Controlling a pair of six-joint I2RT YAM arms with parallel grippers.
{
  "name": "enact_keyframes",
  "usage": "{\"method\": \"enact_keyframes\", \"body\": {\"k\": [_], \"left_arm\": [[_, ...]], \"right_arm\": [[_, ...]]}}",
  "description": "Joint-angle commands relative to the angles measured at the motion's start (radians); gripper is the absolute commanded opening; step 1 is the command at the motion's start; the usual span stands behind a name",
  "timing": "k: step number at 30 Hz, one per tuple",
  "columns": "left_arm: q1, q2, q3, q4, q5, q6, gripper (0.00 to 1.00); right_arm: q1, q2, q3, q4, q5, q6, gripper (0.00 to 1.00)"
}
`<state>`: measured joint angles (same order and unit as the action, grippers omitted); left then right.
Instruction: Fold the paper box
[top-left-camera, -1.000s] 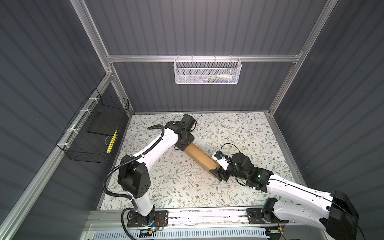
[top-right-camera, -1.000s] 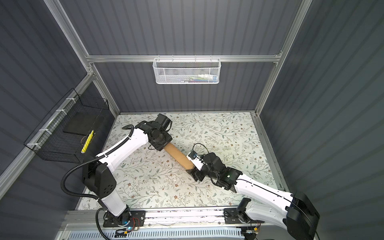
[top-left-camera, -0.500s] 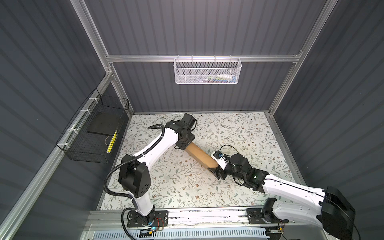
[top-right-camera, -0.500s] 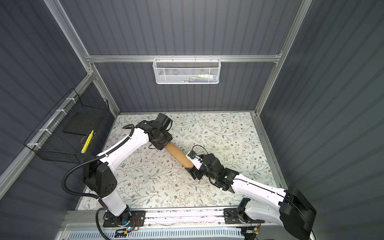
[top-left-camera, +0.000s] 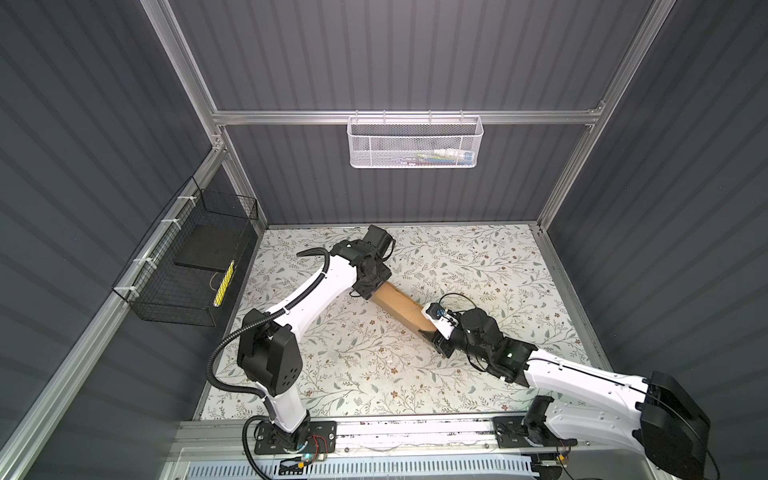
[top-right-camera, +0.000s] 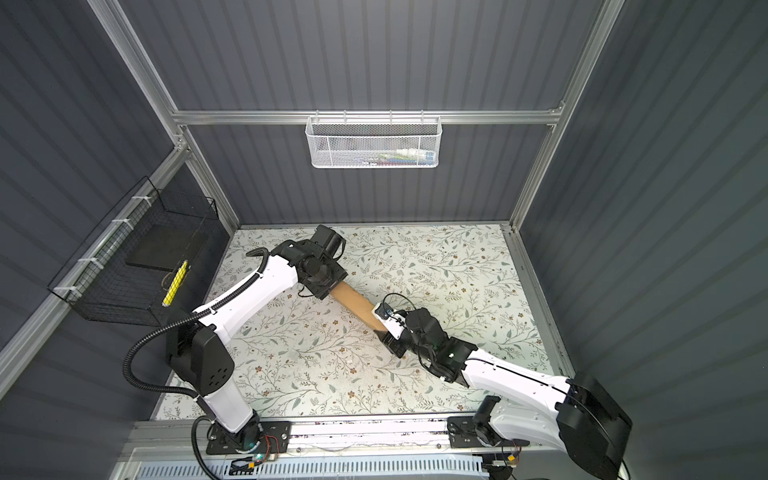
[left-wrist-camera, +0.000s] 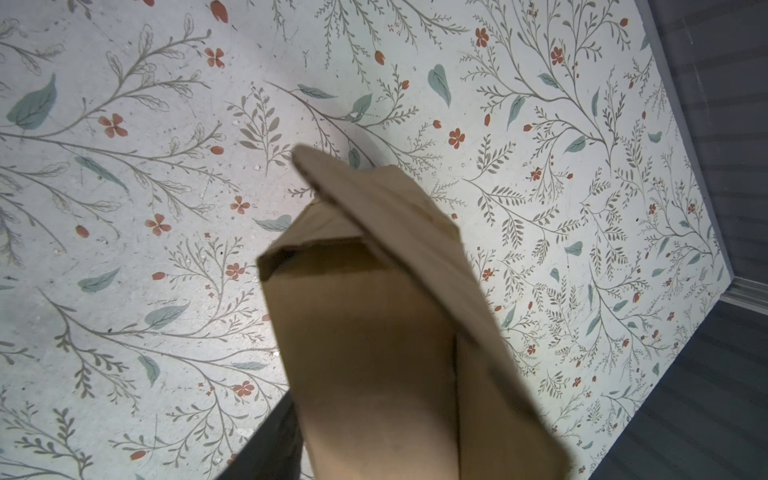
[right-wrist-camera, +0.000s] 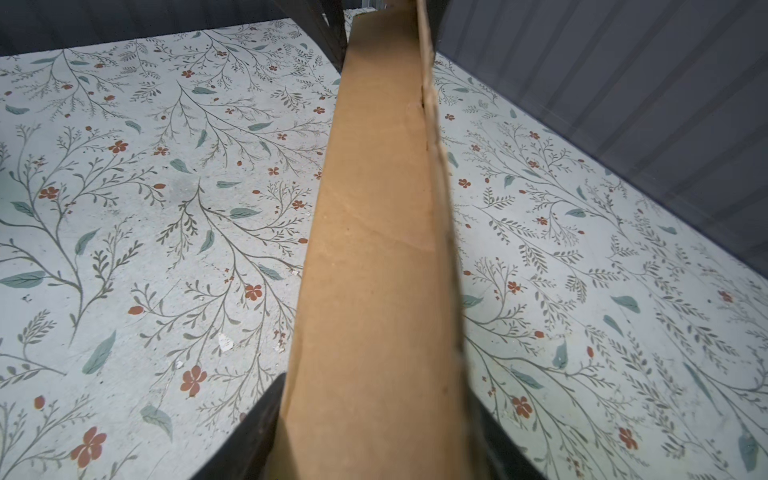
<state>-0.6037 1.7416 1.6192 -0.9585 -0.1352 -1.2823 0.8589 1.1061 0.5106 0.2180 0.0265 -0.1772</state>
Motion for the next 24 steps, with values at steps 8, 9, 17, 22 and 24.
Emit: {"method": "enact_keyframes", "body": {"k": [8, 9, 17, 22, 24], "left_arm": [[-0.008, 0.012, 0.06, -0.088, -0.03, 0.073, 0.74], [-0.007, 0.012, 0.066, -0.093, -0.036, 0.084, 0.76], [0.017, 0.0, 0.155, -0.138, -0.126, 0.197, 0.87], [0.044, -0.037, 0.212, -0.102, -0.195, 0.326, 0.9], [0.055, -0.068, 0.236, -0.081, -0.246, 0.395, 0.91]], "right_arm": [[-0.009, -0.028, -0.015, 0.012, 0.013, -0.003, 0.5], [-0.009, -0.03, -0.013, 0.009, 0.009, -0.002, 0.5], [-0.036, -0.043, 0.007, -0.022, -0.034, 0.015, 0.47], [-0.066, -0.049, 0.023, -0.037, -0.091, 0.024, 0.46], [-0.081, -0.046, 0.035, -0.055, -0.121, 0.027, 0.46]]}}
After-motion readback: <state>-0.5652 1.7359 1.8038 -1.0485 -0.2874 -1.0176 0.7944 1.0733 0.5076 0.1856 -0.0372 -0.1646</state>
